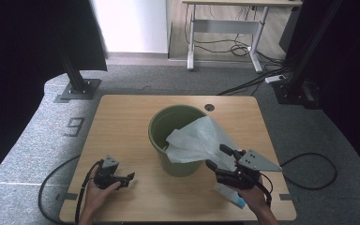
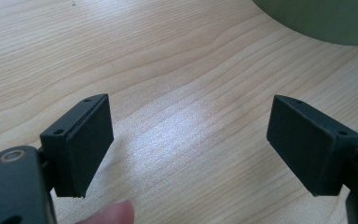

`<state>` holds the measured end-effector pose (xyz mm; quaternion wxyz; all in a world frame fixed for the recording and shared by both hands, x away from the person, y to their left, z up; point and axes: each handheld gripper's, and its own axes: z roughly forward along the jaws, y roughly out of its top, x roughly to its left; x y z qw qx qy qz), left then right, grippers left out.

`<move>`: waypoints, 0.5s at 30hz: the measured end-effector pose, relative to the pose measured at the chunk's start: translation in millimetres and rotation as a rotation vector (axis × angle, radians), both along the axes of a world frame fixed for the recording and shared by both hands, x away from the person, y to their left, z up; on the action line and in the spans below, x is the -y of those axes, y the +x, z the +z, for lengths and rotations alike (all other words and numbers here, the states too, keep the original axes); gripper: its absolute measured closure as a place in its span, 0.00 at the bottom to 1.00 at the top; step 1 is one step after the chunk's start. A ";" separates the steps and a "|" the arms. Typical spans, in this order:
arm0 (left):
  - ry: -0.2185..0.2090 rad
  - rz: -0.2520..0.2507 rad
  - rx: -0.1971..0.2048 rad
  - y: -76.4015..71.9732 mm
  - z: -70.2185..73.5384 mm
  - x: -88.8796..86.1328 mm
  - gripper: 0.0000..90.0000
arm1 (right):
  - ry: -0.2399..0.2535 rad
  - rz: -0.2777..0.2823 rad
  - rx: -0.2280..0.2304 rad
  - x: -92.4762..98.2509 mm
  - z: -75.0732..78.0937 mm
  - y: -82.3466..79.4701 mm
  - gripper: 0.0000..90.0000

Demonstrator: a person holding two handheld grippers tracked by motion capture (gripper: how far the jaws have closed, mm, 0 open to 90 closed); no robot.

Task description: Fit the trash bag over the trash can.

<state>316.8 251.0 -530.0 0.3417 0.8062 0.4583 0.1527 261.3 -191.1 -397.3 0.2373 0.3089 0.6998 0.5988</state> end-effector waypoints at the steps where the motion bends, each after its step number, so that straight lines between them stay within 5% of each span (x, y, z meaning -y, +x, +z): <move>1: 0.000 -0.002 0.000 0.1 -0.2 0.3 0.16 | -0.001 -0.005 -0.005 1.5 -1.7 -0.5 0.31; 6: 0.006 -0.003 -0.005 0.3 -1.4 2.0 0.16 | -0.033 0.030 -0.021 -8.7 -4.3 10.5 0.44; 15: -0.012 0.019 0.002 -0.2 0.4 -4.5 0.16 | -0.069 0.007 -0.037 -41.0 10.2 38.4 0.42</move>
